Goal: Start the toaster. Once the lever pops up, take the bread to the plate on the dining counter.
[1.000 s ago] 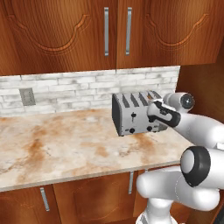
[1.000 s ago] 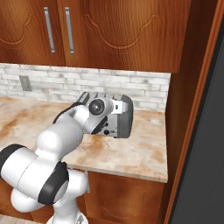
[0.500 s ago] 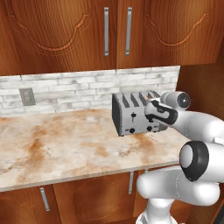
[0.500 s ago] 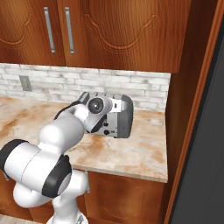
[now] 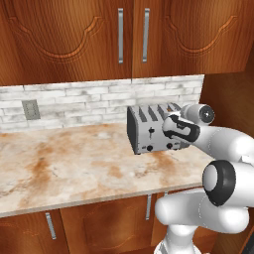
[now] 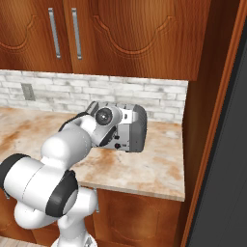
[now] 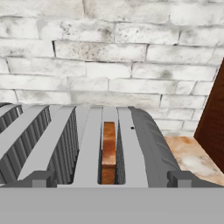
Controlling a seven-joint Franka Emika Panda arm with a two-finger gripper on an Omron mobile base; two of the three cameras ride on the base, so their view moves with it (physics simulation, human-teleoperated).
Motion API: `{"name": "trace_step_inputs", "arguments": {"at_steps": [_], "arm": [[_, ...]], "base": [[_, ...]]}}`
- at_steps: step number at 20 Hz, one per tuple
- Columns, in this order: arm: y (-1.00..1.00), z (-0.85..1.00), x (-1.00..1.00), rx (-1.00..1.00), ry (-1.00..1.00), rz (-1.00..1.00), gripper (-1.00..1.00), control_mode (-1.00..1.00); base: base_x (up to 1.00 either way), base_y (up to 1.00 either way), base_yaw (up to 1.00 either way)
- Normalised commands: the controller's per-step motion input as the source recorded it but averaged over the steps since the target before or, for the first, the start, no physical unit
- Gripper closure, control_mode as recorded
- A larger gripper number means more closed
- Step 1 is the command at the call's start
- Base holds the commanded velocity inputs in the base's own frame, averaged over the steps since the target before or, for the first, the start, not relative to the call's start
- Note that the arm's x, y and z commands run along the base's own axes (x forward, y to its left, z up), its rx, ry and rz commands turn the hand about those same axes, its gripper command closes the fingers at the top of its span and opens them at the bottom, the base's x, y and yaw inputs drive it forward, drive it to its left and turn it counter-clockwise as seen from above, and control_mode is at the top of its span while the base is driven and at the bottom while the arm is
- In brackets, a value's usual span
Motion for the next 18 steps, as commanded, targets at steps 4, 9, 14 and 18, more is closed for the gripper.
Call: {"name": "trace_step_inputs", "arguments": {"at_steps": [4,9,14,18], "arm": [[0.0,0.0,0.0,0.0,0.0,0.0,-1.0,-1.0],[0.0,0.0,0.0,0.0,0.0,0.0,-1.0,-1.0],[0.0,0.0,0.0,0.0,0.0,0.0,-1.0,-1.0],[0.0,0.0,0.0,0.0,0.0,0.0,-1.0,-1.0]], "base": [[0.0,0.0,0.0],[0.0,0.0,0.0],[0.0,0.0,0.0],[0.0,0.0,0.0]]}}
